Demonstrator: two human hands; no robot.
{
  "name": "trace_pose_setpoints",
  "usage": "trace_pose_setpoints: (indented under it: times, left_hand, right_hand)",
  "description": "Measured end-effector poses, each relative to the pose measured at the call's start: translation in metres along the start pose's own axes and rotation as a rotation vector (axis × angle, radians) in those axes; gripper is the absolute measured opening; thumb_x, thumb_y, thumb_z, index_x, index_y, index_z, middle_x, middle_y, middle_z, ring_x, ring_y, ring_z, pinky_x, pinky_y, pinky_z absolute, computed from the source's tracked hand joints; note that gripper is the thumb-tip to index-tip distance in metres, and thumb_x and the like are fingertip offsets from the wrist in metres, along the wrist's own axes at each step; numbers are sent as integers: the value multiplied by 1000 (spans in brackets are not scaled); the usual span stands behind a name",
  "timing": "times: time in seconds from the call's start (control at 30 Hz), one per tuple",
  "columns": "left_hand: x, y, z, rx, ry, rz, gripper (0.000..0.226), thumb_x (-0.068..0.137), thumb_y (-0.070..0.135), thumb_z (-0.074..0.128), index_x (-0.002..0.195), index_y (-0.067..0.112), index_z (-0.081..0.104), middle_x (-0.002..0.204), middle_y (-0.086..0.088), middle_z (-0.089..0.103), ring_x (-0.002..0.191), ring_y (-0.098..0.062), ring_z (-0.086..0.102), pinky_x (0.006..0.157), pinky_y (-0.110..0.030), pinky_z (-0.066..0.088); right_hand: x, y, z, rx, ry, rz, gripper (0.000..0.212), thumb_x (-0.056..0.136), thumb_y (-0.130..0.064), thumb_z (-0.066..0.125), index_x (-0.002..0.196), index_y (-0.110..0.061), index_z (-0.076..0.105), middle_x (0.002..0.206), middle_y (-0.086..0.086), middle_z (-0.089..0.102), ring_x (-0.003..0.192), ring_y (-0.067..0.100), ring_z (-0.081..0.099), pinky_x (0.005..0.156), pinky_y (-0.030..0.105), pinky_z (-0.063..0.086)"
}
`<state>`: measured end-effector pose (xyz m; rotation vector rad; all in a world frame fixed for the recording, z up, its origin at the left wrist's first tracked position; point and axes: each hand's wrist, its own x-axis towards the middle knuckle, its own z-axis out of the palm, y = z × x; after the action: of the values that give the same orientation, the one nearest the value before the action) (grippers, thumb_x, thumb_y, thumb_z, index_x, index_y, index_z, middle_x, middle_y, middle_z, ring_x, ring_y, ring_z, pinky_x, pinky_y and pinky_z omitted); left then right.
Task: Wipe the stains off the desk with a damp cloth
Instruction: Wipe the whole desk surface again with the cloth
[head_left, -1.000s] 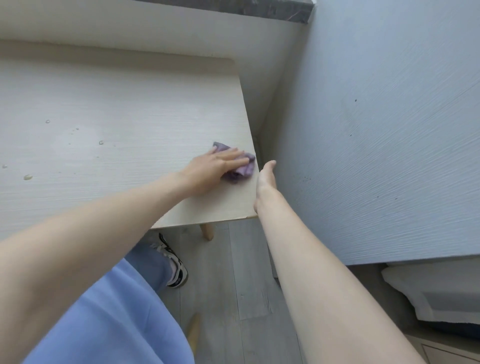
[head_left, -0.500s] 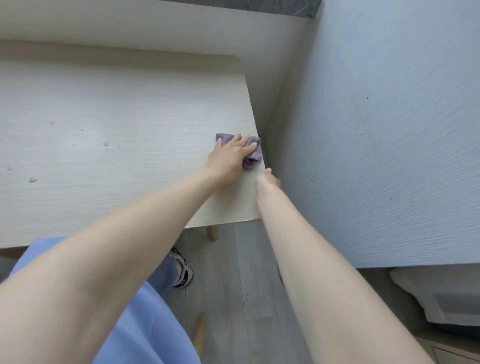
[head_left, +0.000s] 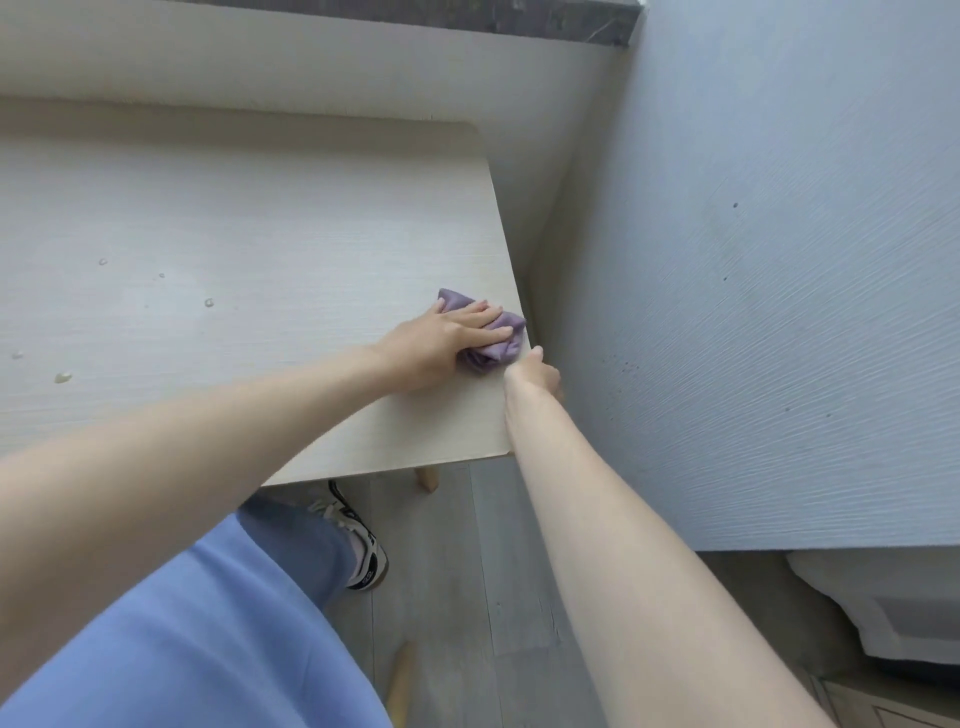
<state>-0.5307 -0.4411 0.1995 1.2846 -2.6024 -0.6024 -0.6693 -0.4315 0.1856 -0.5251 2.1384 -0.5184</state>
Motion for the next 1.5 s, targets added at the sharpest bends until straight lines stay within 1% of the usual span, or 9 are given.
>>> trace_pose_setpoints:
  times: [0.2, 0.3, 0.4, 0.57, 0.7, 0.93, 1.13, 1.27, 1.5]
  left_hand:
    - [41, 0, -21, 29, 85, -427, 66, 89, -8, 27, 148, 22, 28, 158, -3, 12, 146, -20, 4, 115, -49, 8]
    - [24, 24, 2, 28, 71, -179, 59, 92, -3, 34, 146, 22, 33, 157, 1, 17, 145, -17, 9, 112, -43, 15]
    - [10, 0, -1, 33, 28, -13, 66, 92, -8, 32, 147, 30, 28, 157, 7, 17, 145, -13, 11, 112, -35, 16]
    - [46, -3, -23, 10, -3, -307, 70, 87, -11, 23, 146, 27, 30, 158, 1, 15, 146, -16, 8, 114, -44, 13]
    - [26, 8, -6, -57, -69, -146, 69, 90, -9, 26, 148, 28, 26, 158, 6, 11, 146, -13, 4, 115, -44, 6]
    - [58, -4, -26, 7, 21, -317, 66, 89, -8, 26, 145, 26, 32, 157, 1, 16, 146, -13, 5, 114, -44, 8]
    - [42, -20, -24, 13, -66, -145, 70, 91, -7, 26, 147, 34, 24, 158, 9, 12, 145, -9, 6, 114, -38, 11]
    - [65, -27, -32, -20, 11, -345, 69, 90, -7, 25, 148, 30, 22, 159, 5, 7, 146, -12, -1, 117, -43, -1]
    - [48, -48, -32, -34, -79, -160, 73, 89, -8, 22, 148, 34, 20, 158, 10, 8, 146, -7, 3, 116, -38, 2]
  right_hand:
    - [-10, 3, -8, -69, 22, 11, 59, 100, -48, 26, 129, -4, 53, 136, 16, 52, 132, 34, 40, 114, 49, 19]
    - [-17, 2, -12, -108, 29, 31, 59, 101, -47, 24, 133, -4, 50, 140, 16, 47, 137, 35, 32, 115, 53, 10]
    - [-19, 2, -11, -68, 45, 20, 56, 100, -46, 32, 127, -2, 54, 133, 18, 54, 128, 34, 44, 113, 49, 23]
    - [-15, -5, -14, 25, 77, 43, 58, 100, -45, 30, 123, 2, 55, 129, 18, 57, 124, 35, 49, 115, 47, 20]
    - [-15, -19, -25, -132, 120, -27, 52, 101, -43, 27, 119, -6, 58, 127, 13, 58, 126, 30, 47, 115, 46, 2]
    - [-11, -46, -11, 63, 79, -83, 35, 100, -24, 40, 117, 2, 56, 127, 20, 56, 120, 35, 50, 114, 44, 21]
    - [-11, -58, -1, 124, -19, -146, 41, 98, -26, 35, 126, -2, 50, 133, 19, 51, 122, 34, 48, 109, 44, 33]
    - [-10, -64, 3, -33, 76, -115, 44, 103, -28, 26, 123, -1, 55, 131, 16, 54, 125, 30, 46, 111, 40, 16]
    - [-9, -48, 21, -322, 275, -327, 55, 103, -37, 16, 116, -6, 59, 117, 14, 64, 109, 33, 59, 85, 36, 41]
